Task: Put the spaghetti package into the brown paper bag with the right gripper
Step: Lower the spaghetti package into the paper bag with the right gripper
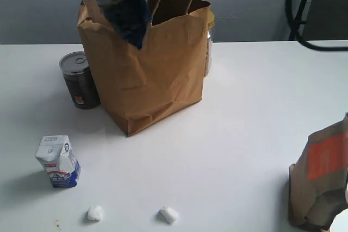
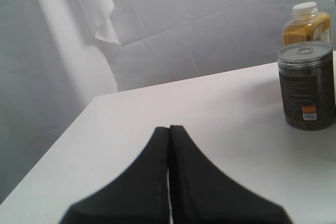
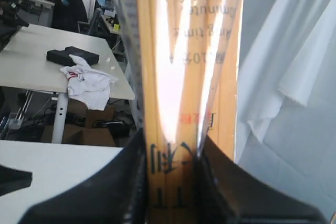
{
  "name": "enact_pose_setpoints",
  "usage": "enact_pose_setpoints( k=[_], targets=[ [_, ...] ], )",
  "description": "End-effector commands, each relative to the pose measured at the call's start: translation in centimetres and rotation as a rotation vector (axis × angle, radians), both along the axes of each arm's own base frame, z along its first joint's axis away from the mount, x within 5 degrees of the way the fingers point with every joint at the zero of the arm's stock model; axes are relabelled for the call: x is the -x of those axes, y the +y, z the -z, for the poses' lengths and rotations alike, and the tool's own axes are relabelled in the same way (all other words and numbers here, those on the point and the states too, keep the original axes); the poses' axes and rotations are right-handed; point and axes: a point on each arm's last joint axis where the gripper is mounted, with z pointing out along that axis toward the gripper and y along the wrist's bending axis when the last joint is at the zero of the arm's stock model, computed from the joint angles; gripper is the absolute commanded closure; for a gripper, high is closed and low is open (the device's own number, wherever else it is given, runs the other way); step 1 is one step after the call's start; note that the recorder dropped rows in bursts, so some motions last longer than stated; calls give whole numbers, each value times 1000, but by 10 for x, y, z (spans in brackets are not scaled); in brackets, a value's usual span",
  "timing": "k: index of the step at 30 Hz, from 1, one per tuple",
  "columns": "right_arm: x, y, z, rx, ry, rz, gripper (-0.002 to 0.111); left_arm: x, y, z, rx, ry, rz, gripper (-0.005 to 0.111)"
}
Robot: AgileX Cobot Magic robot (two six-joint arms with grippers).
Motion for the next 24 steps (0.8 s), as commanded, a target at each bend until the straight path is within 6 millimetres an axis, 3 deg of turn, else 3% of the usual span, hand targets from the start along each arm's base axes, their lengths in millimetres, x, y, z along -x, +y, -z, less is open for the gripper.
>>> enact_pose_setpoints(
  k=[1,6,11,20,24],
  targets=[
    [-19,24,-20,-85,-21,8,108,-1,0,0,6,-10,4,107],
    [-56,51,-15,-72,-75,163,108,-1,0,0,6,-10,4,107],
    [-85,76,8,-16,-139,271,108,-1,0,0,6,-10,4,107],
    [-121,71,36,109,-90,608,108,-1,0,0,6,-10,4,107],
    [-130,63,51,159,-80,658,108,-1,0,0,6,-10,4,107]
  ],
)
